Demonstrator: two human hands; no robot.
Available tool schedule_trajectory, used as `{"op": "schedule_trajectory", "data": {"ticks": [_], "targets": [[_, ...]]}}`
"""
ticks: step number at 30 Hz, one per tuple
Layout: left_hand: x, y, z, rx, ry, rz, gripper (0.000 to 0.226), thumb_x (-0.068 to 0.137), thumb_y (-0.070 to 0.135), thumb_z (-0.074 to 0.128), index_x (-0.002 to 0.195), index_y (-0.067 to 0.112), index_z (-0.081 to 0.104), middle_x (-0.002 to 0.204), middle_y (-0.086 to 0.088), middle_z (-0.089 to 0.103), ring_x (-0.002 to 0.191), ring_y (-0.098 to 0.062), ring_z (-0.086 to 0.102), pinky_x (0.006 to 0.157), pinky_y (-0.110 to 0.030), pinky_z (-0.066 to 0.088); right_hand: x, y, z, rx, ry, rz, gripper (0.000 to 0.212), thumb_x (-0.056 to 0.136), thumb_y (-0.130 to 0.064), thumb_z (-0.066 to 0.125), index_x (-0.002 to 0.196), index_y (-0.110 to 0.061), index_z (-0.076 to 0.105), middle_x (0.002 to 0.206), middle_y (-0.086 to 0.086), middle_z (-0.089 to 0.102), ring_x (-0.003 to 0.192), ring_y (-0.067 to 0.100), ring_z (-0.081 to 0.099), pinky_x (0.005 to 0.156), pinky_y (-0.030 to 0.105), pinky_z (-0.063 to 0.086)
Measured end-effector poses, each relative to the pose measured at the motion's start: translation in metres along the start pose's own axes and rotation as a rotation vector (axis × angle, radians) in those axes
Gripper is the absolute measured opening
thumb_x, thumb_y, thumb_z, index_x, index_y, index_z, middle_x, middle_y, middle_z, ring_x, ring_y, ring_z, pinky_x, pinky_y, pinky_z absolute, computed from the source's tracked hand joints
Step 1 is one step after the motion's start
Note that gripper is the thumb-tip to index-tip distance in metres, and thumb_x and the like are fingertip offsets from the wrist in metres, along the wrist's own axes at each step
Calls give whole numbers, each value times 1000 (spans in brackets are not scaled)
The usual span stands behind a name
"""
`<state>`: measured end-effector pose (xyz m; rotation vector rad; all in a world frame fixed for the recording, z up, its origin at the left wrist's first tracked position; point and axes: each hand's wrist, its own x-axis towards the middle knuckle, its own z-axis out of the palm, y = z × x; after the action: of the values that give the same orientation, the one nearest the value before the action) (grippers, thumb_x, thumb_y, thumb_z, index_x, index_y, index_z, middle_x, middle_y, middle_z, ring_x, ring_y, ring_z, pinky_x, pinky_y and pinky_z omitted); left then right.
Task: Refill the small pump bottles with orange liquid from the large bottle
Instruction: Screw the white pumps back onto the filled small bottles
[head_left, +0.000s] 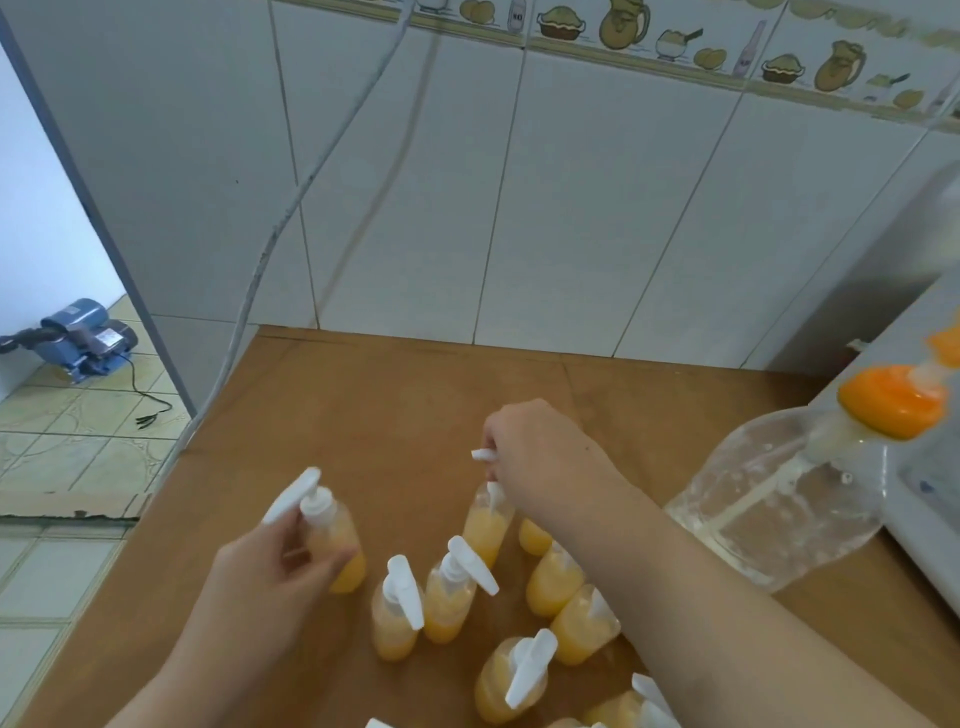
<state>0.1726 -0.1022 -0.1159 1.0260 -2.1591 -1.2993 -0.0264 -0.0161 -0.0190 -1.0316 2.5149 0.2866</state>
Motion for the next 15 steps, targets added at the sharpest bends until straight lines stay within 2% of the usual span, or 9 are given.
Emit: {"op": "schedule_trajectory", "data": {"ticks": [3, 6, 8, 10, 12, 15], "targets": [[32, 18, 7, 88, -65, 43, 39, 77, 22, 75, 112, 32, 60, 88, 19, 65, 81, 8, 63, 65, -10, 41, 0, -2, -6, 32, 101, -69, 20, 88, -17, 64, 106, -10, 66, 98, 6, 66, 81, 20, 62, 65, 26, 46], [57, 25, 21, 196, -155, 64, 34, 76, 30, 76, 104, 32, 56, 85, 17, 60, 79, 1, 58, 64, -13, 38, 4, -8, -3, 29, 253, -161, 9, 86, -8, 61, 92, -10, 67, 82, 5, 62, 67, 19, 57, 49, 23, 37], [65, 23, 31, 248, -164, 50, 32, 77, 29, 75, 102, 26, 57, 84, 17, 56, 82, -4, 56, 62, -12, 37, 7, -9, 0, 15, 298, -188, 12, 85, -4, 59, 89, -11, 67, 78, 5, 62, 65, 19, 57, 46, 21, 34], [68, 21, 37, 276, -163, 50, 35, 78, 30, 74, 108, 22, 59, 88, 16, 56, 89, -6, 55, 64, -14, 37, 10, -9, 3, 23, 311, -200, 14, 86, -4, 57, 91, -11, 68, 80, 5, 64, 67, 19, 58, 46, 21, 34], [72, 19, 41, 272, -160, 55, 44, 78, 30, 74, 118, 21, 59, 94, 13, 58, 92, -2, 51, 71, -16, 36, 11, -7, 1, 37, 310, -195, 12, 86, -6, 58, 92, -11, 68, 81, 5, 64, 69, 20, 60, 52, 25, 40], [78, 20, 45, 277, -170, 73, 44, 78, 30, 74, 118, 19, 59, 88, 19, 55, 91, -1, 50, 67, -11, 34, 12, -3, -2, 47, 315, -181, 11, 86, -7, 60, 92, -11, 68, 83, 4, 63, 70, 19, 61, 58, 26, 44]]}}
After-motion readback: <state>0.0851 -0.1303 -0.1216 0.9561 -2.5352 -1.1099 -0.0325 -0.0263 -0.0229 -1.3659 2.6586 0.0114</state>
